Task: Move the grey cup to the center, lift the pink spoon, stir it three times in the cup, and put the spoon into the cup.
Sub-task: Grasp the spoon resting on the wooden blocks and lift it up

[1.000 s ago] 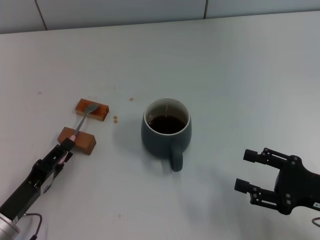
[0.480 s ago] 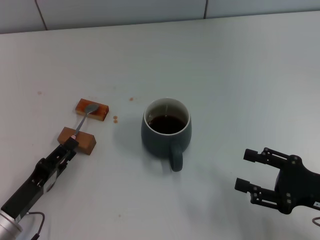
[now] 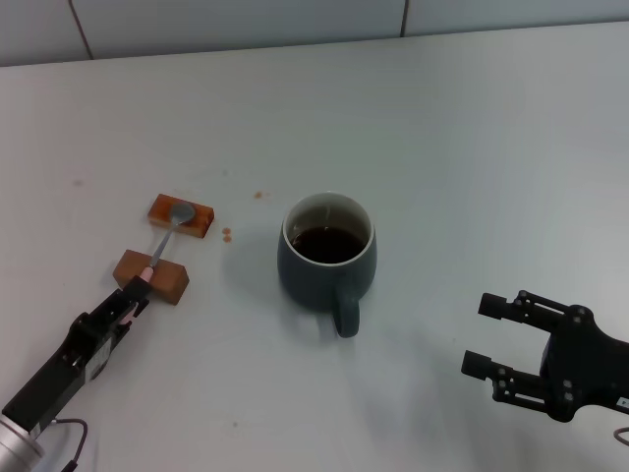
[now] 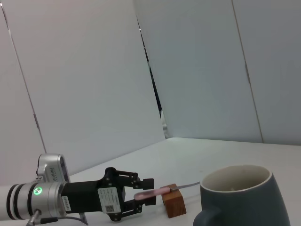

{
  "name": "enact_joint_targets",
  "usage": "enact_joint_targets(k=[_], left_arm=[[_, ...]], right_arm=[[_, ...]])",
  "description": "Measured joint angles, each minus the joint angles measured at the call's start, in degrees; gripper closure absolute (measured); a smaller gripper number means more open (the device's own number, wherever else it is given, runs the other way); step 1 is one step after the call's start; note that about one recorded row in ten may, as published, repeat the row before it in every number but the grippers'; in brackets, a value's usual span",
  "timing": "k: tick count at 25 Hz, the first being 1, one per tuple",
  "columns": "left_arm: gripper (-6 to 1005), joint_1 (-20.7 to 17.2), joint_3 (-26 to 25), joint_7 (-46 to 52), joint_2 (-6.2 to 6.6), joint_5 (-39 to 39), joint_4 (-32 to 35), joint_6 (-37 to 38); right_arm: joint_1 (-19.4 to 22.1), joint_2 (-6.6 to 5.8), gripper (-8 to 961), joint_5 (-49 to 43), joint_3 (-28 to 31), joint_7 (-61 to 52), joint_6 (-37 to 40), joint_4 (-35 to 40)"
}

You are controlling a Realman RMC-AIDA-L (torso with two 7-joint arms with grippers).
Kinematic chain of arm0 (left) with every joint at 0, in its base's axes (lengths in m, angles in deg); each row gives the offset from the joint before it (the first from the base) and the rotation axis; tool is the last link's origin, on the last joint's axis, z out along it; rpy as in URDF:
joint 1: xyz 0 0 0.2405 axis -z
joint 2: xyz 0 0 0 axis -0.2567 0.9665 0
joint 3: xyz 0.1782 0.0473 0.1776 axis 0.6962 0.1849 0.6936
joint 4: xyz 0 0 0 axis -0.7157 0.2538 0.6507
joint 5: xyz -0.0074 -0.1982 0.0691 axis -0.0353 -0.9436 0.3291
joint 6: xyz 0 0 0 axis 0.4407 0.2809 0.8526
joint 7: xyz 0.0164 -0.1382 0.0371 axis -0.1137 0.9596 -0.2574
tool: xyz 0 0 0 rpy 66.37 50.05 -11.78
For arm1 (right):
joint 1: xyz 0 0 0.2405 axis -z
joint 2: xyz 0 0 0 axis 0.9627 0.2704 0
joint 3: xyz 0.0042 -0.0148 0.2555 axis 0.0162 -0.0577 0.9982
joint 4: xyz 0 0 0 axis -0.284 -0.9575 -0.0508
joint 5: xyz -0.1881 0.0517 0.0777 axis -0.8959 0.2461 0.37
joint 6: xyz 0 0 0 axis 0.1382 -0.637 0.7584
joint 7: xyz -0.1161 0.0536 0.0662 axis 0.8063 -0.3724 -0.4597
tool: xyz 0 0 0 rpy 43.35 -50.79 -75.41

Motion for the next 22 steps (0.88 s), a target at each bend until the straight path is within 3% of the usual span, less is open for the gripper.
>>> enact_joint_targets(k=[6,22], left_arm=[[661,0.0,-0.1,0.0,0.0,0.0,0.0,-0.1],[722,1.0,2.4,1.0,0.08,0.0,0.4,-1.0]], right_arm=[[0.0,0.0,211,0.0,0.0,0.0,0.1,0.0],[-0.6,0.0,210,0.0,0.0,-0.7,0.9,0.1]])
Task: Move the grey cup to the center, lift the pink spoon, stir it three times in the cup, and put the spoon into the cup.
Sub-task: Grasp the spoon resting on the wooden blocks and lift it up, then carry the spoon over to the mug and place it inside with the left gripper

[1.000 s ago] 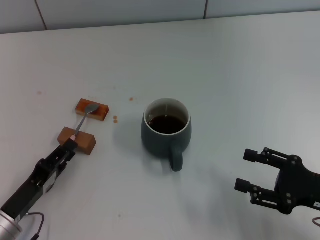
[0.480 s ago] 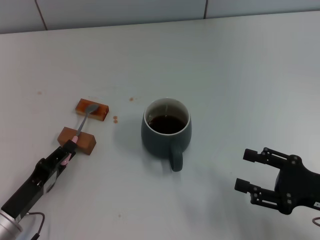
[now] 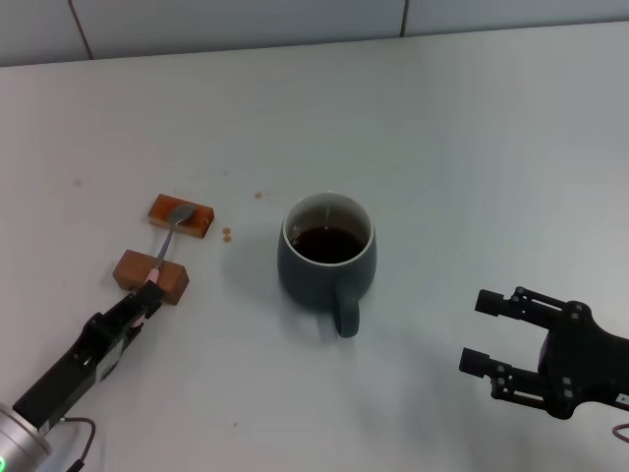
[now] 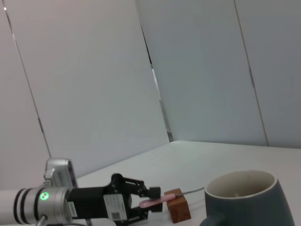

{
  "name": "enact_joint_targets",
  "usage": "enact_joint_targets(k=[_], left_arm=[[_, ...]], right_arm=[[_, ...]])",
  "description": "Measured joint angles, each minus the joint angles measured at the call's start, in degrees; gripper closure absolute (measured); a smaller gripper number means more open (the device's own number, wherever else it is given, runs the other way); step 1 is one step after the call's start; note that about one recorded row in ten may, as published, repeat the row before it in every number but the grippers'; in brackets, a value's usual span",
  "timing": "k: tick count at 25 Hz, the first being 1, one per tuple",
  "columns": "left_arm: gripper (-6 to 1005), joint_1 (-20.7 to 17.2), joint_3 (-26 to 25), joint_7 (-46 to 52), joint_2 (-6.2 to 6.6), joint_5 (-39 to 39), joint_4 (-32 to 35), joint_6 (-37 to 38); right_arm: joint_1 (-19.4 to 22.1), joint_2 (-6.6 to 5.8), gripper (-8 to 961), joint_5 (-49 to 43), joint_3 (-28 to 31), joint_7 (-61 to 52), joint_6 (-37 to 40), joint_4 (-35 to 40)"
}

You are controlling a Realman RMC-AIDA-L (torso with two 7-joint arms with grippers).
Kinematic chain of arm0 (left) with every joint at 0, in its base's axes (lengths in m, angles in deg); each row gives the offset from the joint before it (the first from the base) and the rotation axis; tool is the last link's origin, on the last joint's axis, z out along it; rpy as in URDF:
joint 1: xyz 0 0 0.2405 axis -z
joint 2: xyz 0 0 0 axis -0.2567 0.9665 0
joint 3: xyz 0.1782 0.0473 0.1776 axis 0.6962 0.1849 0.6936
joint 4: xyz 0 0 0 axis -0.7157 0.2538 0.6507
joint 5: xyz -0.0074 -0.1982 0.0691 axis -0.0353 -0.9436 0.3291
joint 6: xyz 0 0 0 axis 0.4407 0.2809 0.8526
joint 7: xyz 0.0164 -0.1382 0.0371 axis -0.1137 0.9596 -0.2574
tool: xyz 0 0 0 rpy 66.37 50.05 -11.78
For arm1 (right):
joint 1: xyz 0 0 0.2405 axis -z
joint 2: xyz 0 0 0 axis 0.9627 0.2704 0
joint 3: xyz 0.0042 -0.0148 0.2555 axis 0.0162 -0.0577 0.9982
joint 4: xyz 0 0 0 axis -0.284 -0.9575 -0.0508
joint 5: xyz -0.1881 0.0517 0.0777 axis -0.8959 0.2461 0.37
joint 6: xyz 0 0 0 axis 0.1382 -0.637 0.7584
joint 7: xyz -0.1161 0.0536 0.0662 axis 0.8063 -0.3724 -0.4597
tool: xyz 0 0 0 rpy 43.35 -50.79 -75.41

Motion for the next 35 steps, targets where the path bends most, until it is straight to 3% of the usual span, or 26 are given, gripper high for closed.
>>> enact_joint_targets(k=[11,14,19,20,21,23,24,25,27,29,31,32,33,35], left_arm=[[811,0.0,0.8,-1.1,0.12,0.0,1.0,-0.3],[870,-0.8,0.7,-2.1,0.18,0.0,3.1,1.9],[870,0.3,3.7,-3.5,0.2,0.5,9.0,5.6],[870,1.2,6.8,-3.3,0.26,1.2,14.1,6.8],[870,1.8,10.5,-2.2,0.48,2.3,24.1,6.5],[869,1.7,11.8,-0.9,0.55,3.6,32.3,5.6],[869,1.7,11.8,-0.9,0.55,3.6,32.3,5.6],[869,1.5,12.5,2.7,0.53,9.1,47.2,4.4],[869,1.8,12.6,5.2,0.56,14.2,58.2,4.6],[869,2.1,12.6,6.1,0.58,16.5,62.2,5.1],[869,3.3,13.5,8.6,0.56,24.1,76.2,7.9],[869,4.1,14.0,9.4,0.56,26.2,80.5,9.0],[869,4.1,14.0,9.4,0.56,26.2,80.5,9.0],[870,7.5,14.7,12.7,0.58,32.5,90.5,12.9]], right_arm=[[-0.4,0.0,211,0.0,0.0,-0.9,0.3,0.1],[-0.4,0.0,211,0.0,0.0,-0.9,0.3,0.1],[-0.8,0.0,211,0.0,-0.1,-0.9,0.1,0.0],[-0.8,0.0,211,0.0,-0.1,-0.9,0.1,0.0],[-0.8,0.0,211,0.0,-0.1,-0.9,0.0,0.0],[-1.0,0.0,211,0.0,-0.1,-0.9,-0.1,0.0],[-1.1,0.0,211,0.0,-0.1,-0.9,-0.1,0.1],[-1.1,0.0,210,0.0,-0.1,-0.9,-0.1,0.1],[-1.1,-0.02,210,0.1,-0.1,-0.9,0.0,0.1],[-1.1,-0.05,210,0.2,0.0,-0.9,0.1,0.2],[-1.0,-0.07,211,0.4,0.2,-0.9,0.1,0.4],[-0.9,-0.07,211,0.4,0.3,-0.9,0.1,0.4],[-0.9,-0.07,211,0.4,0.4,-0.9,0.1,0.4],[-0.9,-0.04,211,0.4,0.5,-0.9,0.2,0.4]])
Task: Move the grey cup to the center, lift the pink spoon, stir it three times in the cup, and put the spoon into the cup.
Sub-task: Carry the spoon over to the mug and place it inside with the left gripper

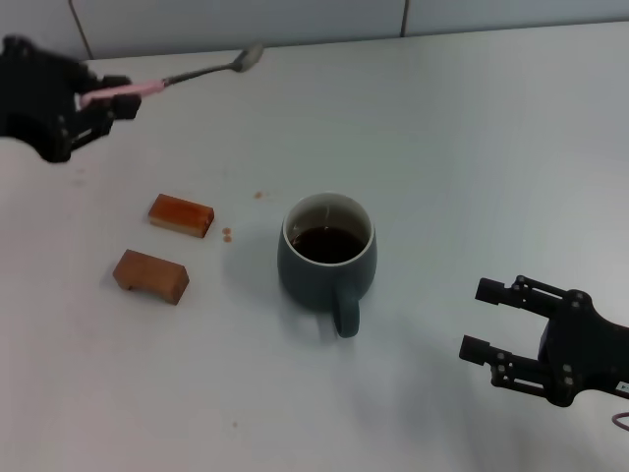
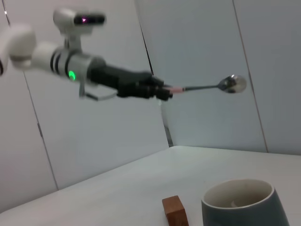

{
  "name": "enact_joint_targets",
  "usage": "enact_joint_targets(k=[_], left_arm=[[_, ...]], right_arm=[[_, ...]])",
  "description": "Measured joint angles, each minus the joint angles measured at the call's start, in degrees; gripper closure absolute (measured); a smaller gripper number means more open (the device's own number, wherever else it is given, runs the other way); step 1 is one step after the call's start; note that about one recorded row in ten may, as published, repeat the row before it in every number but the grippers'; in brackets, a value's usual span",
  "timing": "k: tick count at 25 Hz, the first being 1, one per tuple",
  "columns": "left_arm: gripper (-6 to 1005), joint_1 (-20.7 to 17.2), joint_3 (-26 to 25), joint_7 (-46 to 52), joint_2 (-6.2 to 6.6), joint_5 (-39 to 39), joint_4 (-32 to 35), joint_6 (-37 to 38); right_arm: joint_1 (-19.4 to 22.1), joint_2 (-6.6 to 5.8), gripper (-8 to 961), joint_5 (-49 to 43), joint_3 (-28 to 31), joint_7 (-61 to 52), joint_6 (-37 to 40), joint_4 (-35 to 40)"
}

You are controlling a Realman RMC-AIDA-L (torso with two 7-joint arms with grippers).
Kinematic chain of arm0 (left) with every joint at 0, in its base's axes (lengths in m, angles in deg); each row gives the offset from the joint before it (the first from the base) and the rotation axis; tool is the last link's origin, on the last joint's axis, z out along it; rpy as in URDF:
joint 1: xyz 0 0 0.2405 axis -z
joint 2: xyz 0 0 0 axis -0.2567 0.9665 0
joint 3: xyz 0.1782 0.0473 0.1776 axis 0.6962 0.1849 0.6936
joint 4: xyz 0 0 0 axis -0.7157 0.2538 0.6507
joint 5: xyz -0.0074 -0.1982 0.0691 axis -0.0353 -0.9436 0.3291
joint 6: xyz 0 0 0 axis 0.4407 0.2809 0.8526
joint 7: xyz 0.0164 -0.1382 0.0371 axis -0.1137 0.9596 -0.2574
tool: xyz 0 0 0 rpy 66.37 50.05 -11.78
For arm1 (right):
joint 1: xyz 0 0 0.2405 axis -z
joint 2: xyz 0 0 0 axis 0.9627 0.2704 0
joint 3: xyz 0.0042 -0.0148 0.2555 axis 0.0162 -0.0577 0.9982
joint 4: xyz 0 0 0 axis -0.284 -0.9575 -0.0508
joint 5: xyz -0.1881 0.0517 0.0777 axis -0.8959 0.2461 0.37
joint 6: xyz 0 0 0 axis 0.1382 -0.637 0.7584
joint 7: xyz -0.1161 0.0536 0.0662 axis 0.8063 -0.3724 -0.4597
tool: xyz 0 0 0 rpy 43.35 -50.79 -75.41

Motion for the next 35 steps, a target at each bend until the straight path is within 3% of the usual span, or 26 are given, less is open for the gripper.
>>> enact_joint_targets(k=[4,5,6,7,10,11,15,16,20,23,25,27,35], left_arm=[[870,1.8,0.2,0.9,-0.01,2.5,3.3,1.9],[870,4.8,1.5,1.5,-0.17,7.5,8.5,4.8],[870,7.9,8.2,1.5,-0.34,15.3,15.2,6.4],[870,8.6,11.3,1.6,-0.35,17.6,17.0,6.6],[870,9.0,13.0,1.6,-0.35,19.2,17.9,6.8],[870,10.3,18.6,1.3,-0.48,23.4,19.6,7.5],[870,10.7,20.5,1.2,-0.55,24.2,19.9,7.7],[869,11.3,24.4,0.9,-0.61,24.8,20.3,8.2],[869,11.3,26.3,0.6,-0.61,25.3,20.6,8.4],[869,11.5,31.1,0.8,-0.64,27.3,21.8,9.1],[869,11.5,31.1,0.8,-0.64,27.3,21.8,9.1],[869,11.9,35.0,1.0,-0.87,30.8,22.1,8.9],[870,13.3,41.1,1.9,-0.92,35.8,21.6,7.4]], right_arm=[[-0.2,0.04,211,0.1,0.1,0.0,0.0,-0.1],[-0.2,0.04,211,0.1,0.1,0.0,0.0,-0.1],[-0.2,0.04,211,0.1,0.2,0.0,0.0,-0.1],[-0.2,0.04,211,0.1,0.2,0.0,0.0,0.0],[-0.2,0.04,210,0.2,0.2,0.0,0.0,0.0],[-0.2,0.04,210,0.2,0.2,0.0,0.0,-0.1],[-0.2,0.05,210,0.2,0.3,0.0,-0.1,-0.1],[-0.1,0.07,210,0.2,0.3,0.0,-0.2,-0.1],[0.1,0.1,211,0.2,0.3,0.0,-0.3,-0.1],[0.2,0.12,211,0.2,0.3,0.0,-0.3,-0.2],[0.2,0.12,210,0.2,0.3,0.0,-0.4,-0.2],[0.2,0.12,210,0.2,0.3,0.0,-0.4,-0.2],[-0.2,0.12,210,0.2,0.3,0.0,-0.1,-0.3]])
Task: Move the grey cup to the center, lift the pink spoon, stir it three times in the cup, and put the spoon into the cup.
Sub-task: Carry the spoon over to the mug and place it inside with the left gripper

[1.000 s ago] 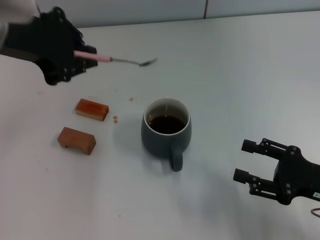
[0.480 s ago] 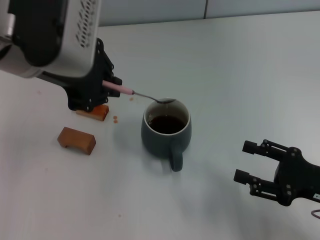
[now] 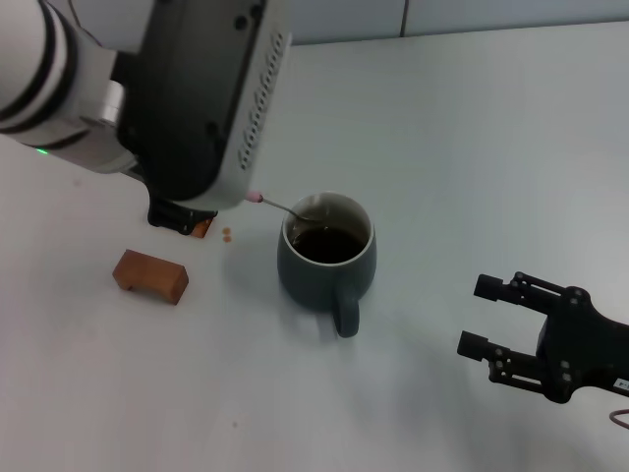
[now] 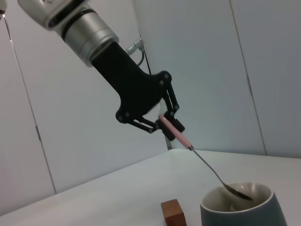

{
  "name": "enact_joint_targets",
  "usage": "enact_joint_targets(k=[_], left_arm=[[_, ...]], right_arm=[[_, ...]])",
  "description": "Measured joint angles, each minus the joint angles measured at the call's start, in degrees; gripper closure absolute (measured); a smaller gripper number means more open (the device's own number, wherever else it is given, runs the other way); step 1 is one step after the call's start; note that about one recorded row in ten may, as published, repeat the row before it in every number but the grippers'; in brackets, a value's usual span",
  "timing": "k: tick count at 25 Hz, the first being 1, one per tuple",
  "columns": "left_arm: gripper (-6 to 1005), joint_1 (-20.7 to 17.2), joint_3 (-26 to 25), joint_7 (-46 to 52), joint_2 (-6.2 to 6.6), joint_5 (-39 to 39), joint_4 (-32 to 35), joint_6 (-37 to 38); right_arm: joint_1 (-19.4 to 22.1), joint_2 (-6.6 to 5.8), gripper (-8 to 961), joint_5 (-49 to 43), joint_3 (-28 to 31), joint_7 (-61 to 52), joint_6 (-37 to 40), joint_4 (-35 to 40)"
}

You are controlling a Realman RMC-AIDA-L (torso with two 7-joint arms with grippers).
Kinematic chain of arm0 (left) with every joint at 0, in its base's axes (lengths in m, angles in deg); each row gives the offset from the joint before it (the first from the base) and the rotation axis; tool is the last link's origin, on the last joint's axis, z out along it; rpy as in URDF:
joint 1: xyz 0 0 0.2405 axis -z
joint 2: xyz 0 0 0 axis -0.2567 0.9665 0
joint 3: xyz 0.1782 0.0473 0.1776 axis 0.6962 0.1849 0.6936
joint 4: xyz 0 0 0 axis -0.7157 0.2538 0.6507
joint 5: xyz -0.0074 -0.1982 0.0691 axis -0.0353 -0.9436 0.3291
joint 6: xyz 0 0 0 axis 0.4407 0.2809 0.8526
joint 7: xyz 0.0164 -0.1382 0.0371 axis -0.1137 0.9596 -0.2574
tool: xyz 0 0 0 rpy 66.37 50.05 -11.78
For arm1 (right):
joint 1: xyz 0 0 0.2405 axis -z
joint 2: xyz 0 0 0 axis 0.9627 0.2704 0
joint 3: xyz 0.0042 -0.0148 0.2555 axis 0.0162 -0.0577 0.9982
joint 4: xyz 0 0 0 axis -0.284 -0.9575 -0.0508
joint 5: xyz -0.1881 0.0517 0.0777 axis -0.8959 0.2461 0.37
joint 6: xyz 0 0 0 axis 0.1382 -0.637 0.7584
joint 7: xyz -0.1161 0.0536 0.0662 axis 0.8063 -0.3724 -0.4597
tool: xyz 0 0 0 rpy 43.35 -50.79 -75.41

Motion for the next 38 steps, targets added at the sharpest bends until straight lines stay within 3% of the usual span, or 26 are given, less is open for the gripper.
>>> enact_joint_targets(k=[3,7,10,13,23,29,38], left_arm=[[870,0.3,4.0,0.1,-0.06,2.5,-1.0,-1.6],[869,0.4,4.7,0.1,-0.07,2.8,-1.2,-1.9],[869,0.7,12.1,1.4,-0.1,6.0,-4.0,-7.1],[870,0.3,14.4,1.6,-0.1,6.9,-4.1,-8.7],[869,-1.0,16.8,1.5,-0.1,7.0,-1.4,-6.0],[868,-1.5,16.9,1.9,-0.09,11.2,-1.3,-9.1],[868,-1.9,20.4,2.5,-0.1,9.5,-0.9,-10.6]], right_arm=[[-0.1,0.0,210,0.0,0.0,0.0,0.0,-0.1],[-0.4,0.0,210,0.0,-0.1,0.0,-0.1,-0.1],[-0.5,0.0,210,0.0,-0.3,0.0,-0.1,-0.2],[-0.5,0.04,210,0.0,-0.4,0.0,-0.1,-0.2],[-0.6,0.08,211,0.0,-0.6,0.0,-0.2,-0.5],[-0.7,0.03,211,0.0,-0.6,0.0,-0.3,-0.5],[-0.5,-0.01,211,-0.1,-0.6,0.0,-0.4,-0.5]])
